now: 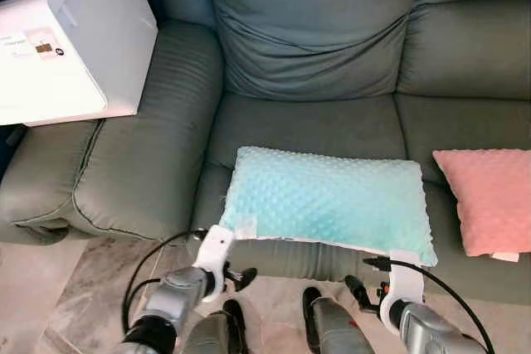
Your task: Move the pillow to the sofa
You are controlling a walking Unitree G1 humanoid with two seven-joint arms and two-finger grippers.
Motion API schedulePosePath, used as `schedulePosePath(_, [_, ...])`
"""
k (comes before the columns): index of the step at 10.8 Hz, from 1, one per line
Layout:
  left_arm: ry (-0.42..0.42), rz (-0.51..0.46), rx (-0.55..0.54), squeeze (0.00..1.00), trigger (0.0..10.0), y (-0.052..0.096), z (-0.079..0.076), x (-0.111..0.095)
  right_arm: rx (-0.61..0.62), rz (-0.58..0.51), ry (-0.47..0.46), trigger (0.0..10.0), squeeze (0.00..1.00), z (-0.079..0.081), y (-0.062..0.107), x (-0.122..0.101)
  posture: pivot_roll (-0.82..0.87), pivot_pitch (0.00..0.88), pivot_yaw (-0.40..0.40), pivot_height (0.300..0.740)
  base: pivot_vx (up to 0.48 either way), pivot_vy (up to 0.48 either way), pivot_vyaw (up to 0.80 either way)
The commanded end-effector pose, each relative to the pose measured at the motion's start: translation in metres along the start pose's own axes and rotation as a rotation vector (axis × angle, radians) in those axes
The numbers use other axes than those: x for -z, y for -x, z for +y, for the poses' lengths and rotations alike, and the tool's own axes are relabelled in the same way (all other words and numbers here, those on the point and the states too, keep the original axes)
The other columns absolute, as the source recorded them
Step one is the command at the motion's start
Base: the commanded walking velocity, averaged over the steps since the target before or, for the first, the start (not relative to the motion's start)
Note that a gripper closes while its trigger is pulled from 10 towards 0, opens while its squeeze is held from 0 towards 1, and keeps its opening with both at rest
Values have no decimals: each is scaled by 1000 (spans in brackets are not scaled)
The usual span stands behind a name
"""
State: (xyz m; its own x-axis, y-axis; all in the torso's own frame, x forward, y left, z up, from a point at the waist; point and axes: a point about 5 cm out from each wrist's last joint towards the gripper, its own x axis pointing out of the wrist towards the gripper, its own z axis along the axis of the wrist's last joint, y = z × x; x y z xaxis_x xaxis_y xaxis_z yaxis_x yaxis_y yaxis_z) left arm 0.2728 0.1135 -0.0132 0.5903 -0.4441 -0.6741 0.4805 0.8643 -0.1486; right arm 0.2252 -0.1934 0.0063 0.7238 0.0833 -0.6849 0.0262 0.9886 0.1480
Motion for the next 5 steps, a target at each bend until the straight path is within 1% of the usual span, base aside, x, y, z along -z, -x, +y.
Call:
schedulePosePath(1, [18, 17, -38, 757, 10000, -2, 1, 9, -34, 13, -5, 10000, 882, 0, -4, 10, -182, 329, 89, 740, 0, 0, 0])
schedulePosePath(2, [50, -4, -96, 0, 10000, -6, 2, 4, -61, -30, 12, 10000, 259, -1, -10, 8, -181, 339, 92, 740, 0, 0, 0])
schedulePosePath(3, [72, -24, -136, 0, 10000, -7, 2, 1, -80, -49, 12, 10000, 0, -2, -13, 7, -175, 346, 93, 740, 0, 0, 0])
schedulePosePath(5, [90, -23, -159, 0, 10000, -13, -4, -2, -107, -78, 12, 10000, 0, -4, -22, 7, -168, 366, 96, 740, 0, 0, 0])
